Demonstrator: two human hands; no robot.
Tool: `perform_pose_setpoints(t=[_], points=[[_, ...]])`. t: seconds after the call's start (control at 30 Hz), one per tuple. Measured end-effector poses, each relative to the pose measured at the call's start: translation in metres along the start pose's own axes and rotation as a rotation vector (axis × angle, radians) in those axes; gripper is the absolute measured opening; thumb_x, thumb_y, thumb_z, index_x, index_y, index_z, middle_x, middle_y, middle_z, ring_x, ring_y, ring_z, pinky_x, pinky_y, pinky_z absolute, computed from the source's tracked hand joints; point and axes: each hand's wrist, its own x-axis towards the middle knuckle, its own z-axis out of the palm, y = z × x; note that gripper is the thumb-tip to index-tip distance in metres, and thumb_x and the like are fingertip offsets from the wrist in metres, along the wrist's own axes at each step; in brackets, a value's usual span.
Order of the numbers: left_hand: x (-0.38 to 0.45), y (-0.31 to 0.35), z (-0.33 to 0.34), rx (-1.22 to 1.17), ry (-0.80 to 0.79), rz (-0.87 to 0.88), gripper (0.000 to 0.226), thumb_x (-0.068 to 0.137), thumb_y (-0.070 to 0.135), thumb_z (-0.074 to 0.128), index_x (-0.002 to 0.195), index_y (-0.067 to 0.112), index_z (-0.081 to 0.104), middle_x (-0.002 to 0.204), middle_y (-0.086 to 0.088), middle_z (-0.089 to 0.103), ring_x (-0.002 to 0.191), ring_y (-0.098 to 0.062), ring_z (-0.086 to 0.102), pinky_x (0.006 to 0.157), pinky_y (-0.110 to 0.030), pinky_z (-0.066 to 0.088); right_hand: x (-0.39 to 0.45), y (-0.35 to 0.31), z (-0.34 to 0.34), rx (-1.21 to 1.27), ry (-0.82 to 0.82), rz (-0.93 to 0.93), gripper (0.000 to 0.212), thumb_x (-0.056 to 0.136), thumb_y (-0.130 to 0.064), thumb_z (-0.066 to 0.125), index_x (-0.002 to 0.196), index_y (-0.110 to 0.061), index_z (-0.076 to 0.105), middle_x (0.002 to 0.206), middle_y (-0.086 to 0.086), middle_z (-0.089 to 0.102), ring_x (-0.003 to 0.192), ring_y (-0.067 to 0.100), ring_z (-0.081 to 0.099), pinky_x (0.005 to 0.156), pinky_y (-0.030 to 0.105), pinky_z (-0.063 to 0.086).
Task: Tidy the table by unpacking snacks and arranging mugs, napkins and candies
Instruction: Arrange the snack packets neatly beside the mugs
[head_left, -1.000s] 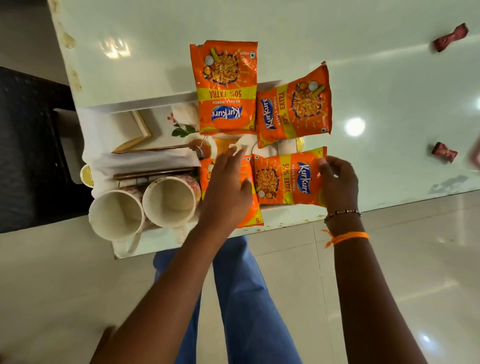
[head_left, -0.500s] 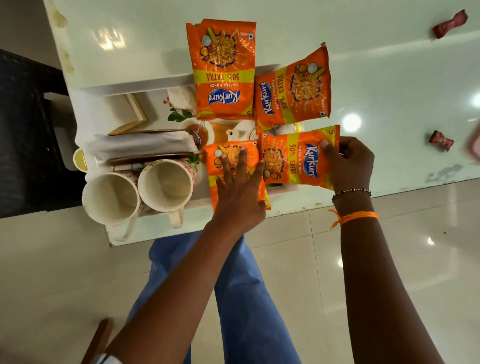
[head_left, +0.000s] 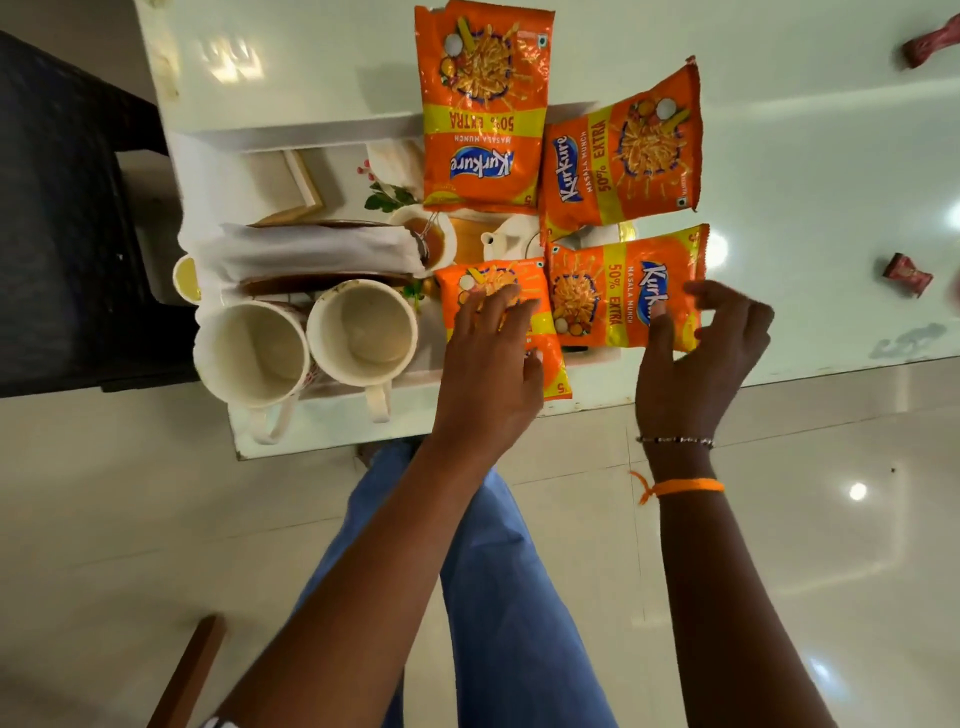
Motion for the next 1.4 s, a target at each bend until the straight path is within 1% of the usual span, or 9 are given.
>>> perform_pose_setpoints(t=[0.17, 0.3, 0.43, 0.53, 0.63, 0.77, 1.1, 1.3, 1.4], points=[[-0.048, -0.017, -0.014, -0.364, -0.014, -0.119, 0.016, 0.088, 0.007, 0.052, 0.094, 0.014, 0.065, 0.104, -0.002, 0.063, 0.097, -0.014, 0.057, 0.081, -0.023, 0.046, -0.042, 0.003, 0.014, 0.107, -0.014, 0.091, 0.016, 0.085, -0.009, 0.057, 0.097, 0.002, 0.055, 0.093, 0.009, 0.048, 0.084, 0.020, 0.046, 0.061, 0.005, 0.035], [-0.095, -0.060, -0.020, -0.642, 0.054, -0.634, 0.018, 0.088, 0.000, 0.049, 0.084, 0.011, 0.064, 0.082, -0.003, 0.064, 0.073, -0.011, 0.060, 0.075, -0.022, 0.047, -0.056, 0.015, 0.025, 0.277, 0.014, 0.478, 0.021, 0.088, -0.004, 0.051, 0.107, 0.003, 0.055, 0.094, 0.008, 0.048, 0.082, 0.018, 0.047, 0.070, 0.006, 0.038], [-0.121, -0.115, -0.046, -1.149, 0.370, -1.104, 0.023, 0.090, 0.005, 0.047, 0.072, 0.017, 0.055, 0.059, 0.003, 0.062, 0.054, -0.007, 0.057, 0.055, -0.016, 0.049, -0.056, 0.018, 0.035, 0.570, -0.098, 0.788, 0.033, 0.092, -0.007, 0.045, 0.125, -0.004, 0.044, 0.104, 0.011, 0.049, 0.070, 0.014, 0.051, 0.061, 0.022, 0.044], [-0.117, -0.145, -0.068, -1.355, 0.583, -1.059, 0.014, 0.093, 0.013, 0.047, 0.084, 0.019, 0.055, 0.080, 0.001, 0.059, 0.074, -0.012, 0.057, 0.070, -0.021, 0.049, -0.048, 0.015, 0.041, 0.694, -0.149, 0.784, 0.037, 0.094, -0.004, 0.041, 0.131, -0.005, 0.039, 0.098, 0.008, 0.053, 0.080, 0.018, 0.056, 0.068, 0.022, 0.047], [-0.100, -0.159, -0.083, -1.317, 0.496, -0.922, 0.014, 0.094, 0.012, 0.045, 0.100, 0.021, 0.055, 0.095, 0.001, 0.060, 0.089, -0.014, 0.059, 0.085, -0.027, 0.048, -0.042, 0.013, 0.047, 0.695, -0.172, 0.801, 0.035, 0.095, -0.005, 0.040, 0.130, -0.005, 0.041, 0.095, 0.006, 0.056, 0.112, 0.030, 0.055, 0.078, 0.025, 0.051], [-0.081, -0.162, -0.091, -1.173, 0.396, -0.911, 0.035, 0.092, 0.000, 0.045, 0.125, 0.011, 0.050, 0.117, -0.007, 0.059, 0.108, -0.020, 0.057, 0.094, -0.034, 0.045, -0.037, 0.012, 0.052, 0.669, -0.139, 0.812, 0.031, 0.095, -0.006, 0.041, 0.126, -0.004, 0.046, 0.109, 0.012, 0.051, 0.105, 0.026, 0.054, 0.087, 0.031, 0.048], [-0.070, -0.160, -0.082, -1.062, 0.538, -0.891, 0.030, 0.086, -0.008, 0.052, 0.115, -0.004, 0.055, 0.084, 0.001, 0.060, 0.083, -0.011, 0.061, 0.074, -0.024, 0.054, -0.023, 0.028, 0.050, 0.706, -0.160, 0.756, 0.016, 0.094, -0.002, 0.041, 0.103, -0.010, 0.052, 0.107, 0.015, 0.054, 0.099, 0.025, 0.056, 0.069, 0.026, 0.055], [-0.033, -0.118, -0.068, -1.081, 0.546, -0.821, 0.017, 0.085, -0.010, 0.052, 0.089, 0.005, 0.059, 0.082, 0.000, 0.057, 0.079, -0.011, 0.058, 0.057, -0.012, 0.053, 0.032, 0.039, 0.029, 0.762, -0.142, 0.743, 0.018, 0.093, -0.002, 0.042, 0.105, -0.009, 0.053, 0.109, 0.015, 0.056, 0.100, 0.026, 0.057, 0.085, 0.038, 0.053], [-0.005, -0.087, -0.057, -1.095, 0.528, -0.787, 0.020, 0.085, -0.012, 0.051, 0.085, 0.008, 0.056, 0.080, -0.001, 0.055, 0.075, -0.010, 0.057, 0.057, -0.011, 0.052, 0.072, 0.049, 0.015, 0.780, -0.113, 0.728, 0.020, 0.093, -0.003, 0.043, 0.109, -0.010, 0.054, 0.110, 0.014, 0.057, 0.099, 0.025, 0.058, 0.076, 0.031, 0.054]])
